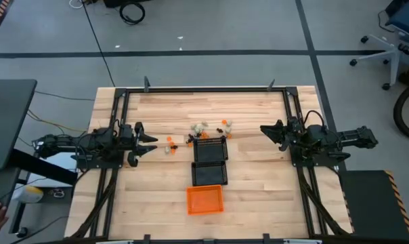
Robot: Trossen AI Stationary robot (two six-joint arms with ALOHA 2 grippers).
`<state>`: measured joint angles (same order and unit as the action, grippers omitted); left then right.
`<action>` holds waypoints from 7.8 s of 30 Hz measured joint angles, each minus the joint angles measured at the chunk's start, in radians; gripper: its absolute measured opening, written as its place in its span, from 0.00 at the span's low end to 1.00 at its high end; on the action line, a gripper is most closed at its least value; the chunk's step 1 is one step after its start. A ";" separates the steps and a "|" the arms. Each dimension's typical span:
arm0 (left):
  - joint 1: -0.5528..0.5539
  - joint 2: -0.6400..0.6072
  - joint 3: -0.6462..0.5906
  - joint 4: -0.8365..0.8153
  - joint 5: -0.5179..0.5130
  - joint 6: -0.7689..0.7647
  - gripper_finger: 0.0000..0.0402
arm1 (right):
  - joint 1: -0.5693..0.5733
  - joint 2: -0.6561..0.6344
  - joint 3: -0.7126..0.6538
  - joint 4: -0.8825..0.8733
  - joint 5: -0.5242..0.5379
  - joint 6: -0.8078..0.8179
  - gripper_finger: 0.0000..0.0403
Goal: Sort Halloween decoration
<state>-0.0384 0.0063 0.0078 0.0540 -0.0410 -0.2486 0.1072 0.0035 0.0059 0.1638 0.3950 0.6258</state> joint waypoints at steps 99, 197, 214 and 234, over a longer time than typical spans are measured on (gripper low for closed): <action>0.148 0.000 0.000 0.353 -0.411 -0.072 0.40 | -0.076 0.007 0.000 0.344 0.446 -0.136 0.29; 0.311 0.810 0.420 -0.258 -0.099 -0.495 0.56 | -0.556 1.880 1.183 -0.668 -0.457 -0.752 0.46; 0.309 0.810 0.420 -0.176 -0.100 -0.520 0.56 | -0.560 1.910 1.182 -0.669 -0.475 -0.872 0.36; 0.309 0.810 0.420 -0.177 -0.100 -0.496 0.56 | -0.543 1.909 1.183 -0.687 -0.488 -0.865 0.26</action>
<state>0.2710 0.8162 0.4278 -0.1230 -0.1406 -0.7448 -0.4354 1.9125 1.1885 -0.5233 -0.0928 -0.2392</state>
